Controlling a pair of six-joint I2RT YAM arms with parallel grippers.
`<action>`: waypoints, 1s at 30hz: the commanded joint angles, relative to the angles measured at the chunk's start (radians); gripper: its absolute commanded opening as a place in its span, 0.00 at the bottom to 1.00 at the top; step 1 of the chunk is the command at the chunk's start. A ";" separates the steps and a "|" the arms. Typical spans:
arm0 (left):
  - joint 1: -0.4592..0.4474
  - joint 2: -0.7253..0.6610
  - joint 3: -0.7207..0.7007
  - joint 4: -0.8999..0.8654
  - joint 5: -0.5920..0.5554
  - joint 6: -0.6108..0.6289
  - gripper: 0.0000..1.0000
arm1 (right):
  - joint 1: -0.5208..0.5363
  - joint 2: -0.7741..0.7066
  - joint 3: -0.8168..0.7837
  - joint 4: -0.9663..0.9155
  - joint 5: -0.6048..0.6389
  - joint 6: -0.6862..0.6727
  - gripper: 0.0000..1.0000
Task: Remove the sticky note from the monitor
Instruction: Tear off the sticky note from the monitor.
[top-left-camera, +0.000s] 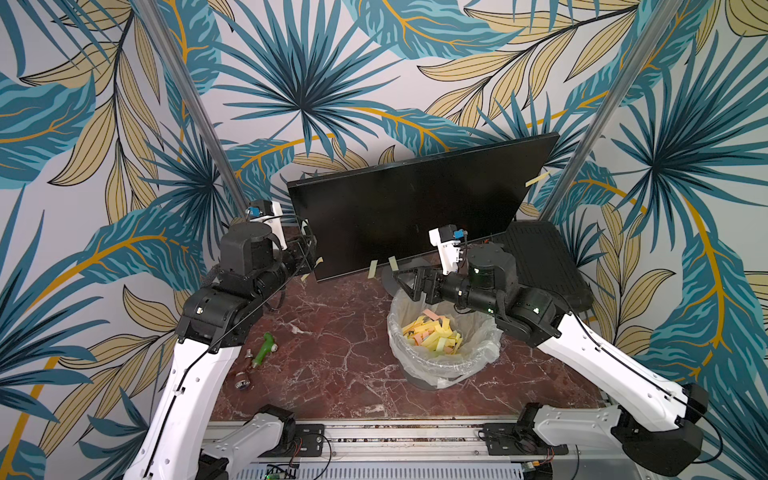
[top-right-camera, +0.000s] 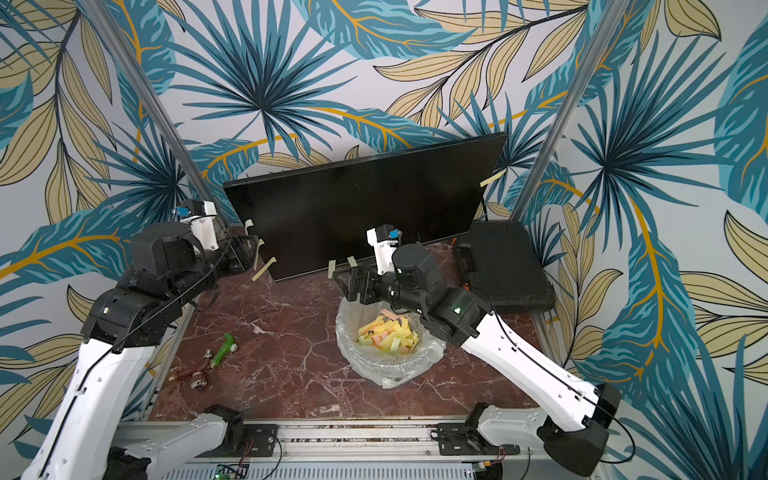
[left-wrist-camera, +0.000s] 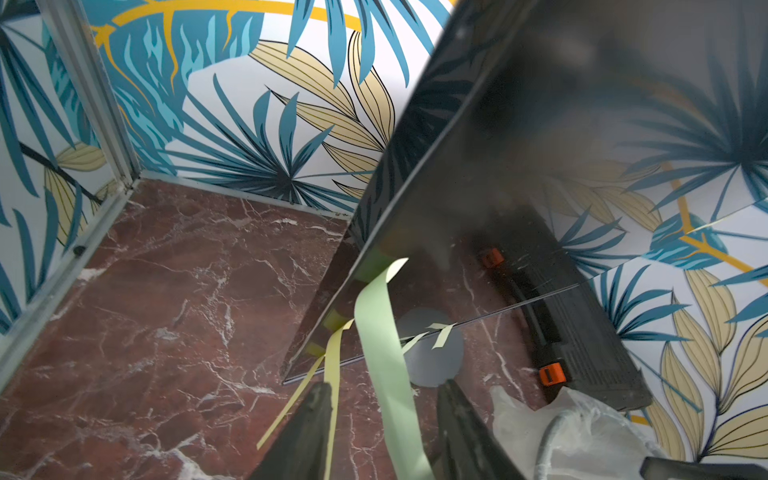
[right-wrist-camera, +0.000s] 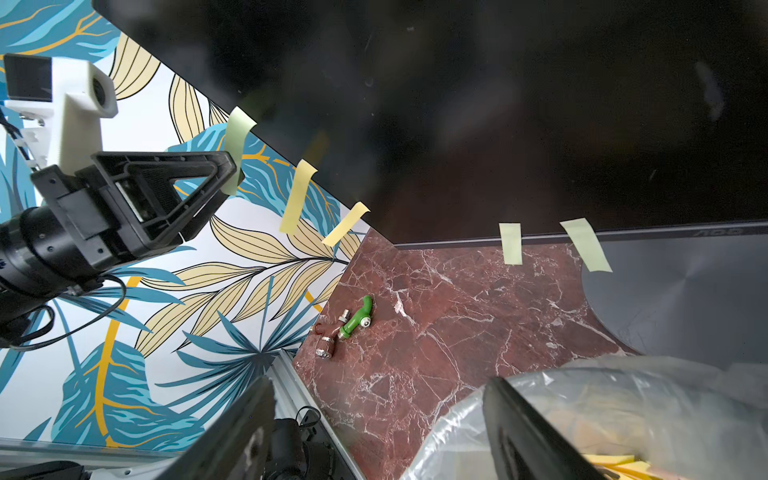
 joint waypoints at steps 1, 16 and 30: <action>-0.005 -0.005 0.023 0.014 0.005 0.015 0.34 | 0.006 -0.017 0.002 -0.005 0.021 -0.013 0.81; -0.005 -0.099 0.006 -0.074 -0.004 0.026 0.00 | 0.005 -0.039 -0.021 -0.012 0.042 -0.014 0.82; -0.224 -0.089 0.052 -0.092 0.099 0.030 0.00 | 0.006 -0.183 -0.131 -0.050 0.158 -0.032 0.83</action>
